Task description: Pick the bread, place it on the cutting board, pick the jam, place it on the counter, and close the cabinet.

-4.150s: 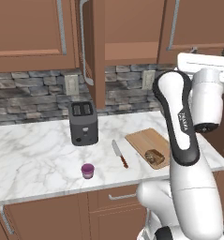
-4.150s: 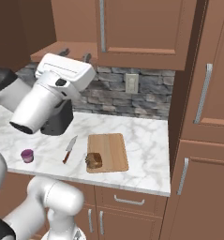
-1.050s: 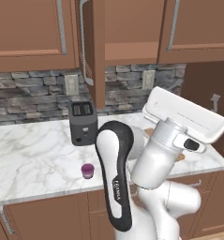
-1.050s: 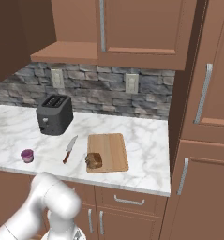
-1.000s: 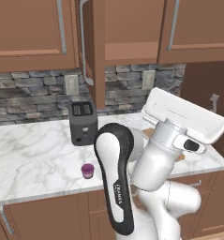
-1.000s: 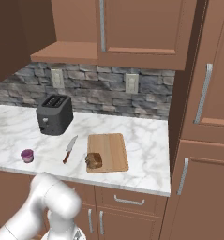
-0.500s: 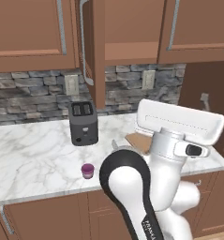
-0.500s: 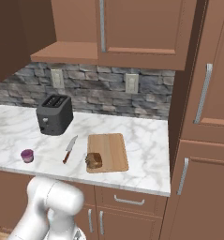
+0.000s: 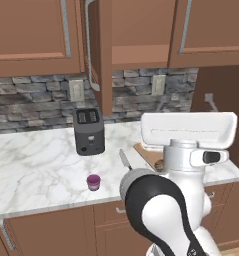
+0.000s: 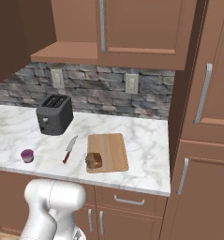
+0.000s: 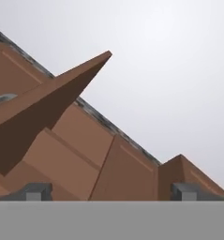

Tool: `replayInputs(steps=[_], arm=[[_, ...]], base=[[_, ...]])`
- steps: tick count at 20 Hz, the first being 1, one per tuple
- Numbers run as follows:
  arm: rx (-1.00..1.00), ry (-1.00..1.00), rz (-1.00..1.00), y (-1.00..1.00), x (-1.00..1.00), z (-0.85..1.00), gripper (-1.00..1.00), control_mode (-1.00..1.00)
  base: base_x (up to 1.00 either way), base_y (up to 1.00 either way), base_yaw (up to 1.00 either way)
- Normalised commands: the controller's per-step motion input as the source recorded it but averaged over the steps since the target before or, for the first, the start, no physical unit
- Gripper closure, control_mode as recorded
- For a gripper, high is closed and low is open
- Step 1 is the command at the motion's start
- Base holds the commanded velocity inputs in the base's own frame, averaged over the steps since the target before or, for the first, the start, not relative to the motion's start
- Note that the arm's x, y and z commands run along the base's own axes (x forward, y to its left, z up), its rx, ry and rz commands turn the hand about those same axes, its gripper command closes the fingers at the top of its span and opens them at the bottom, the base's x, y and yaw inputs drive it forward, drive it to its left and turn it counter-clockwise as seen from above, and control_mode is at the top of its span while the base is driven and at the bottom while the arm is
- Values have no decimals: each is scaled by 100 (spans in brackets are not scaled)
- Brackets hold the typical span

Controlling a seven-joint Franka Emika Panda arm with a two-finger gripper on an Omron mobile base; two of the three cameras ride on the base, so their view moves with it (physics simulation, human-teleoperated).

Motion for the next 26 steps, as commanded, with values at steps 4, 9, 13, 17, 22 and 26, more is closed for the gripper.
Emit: replayInputs(steps=[4,9,13,17,22,26], arm=[[0,9,3,48,0,12,-100,-100],[0,11,1,54,0,11,-100,-100],[0,12,1,52,0,12,-100,-100],[1,11,2,49,0,9,-100,-100],[0,11,2,53,0,5,-100,-100],[0,12,2,57,0,0,-100,-100]], base=[[0,0,0],[0,0,0],[0,0,0],[0,0,0],[0,0,0],[0,0,0]])
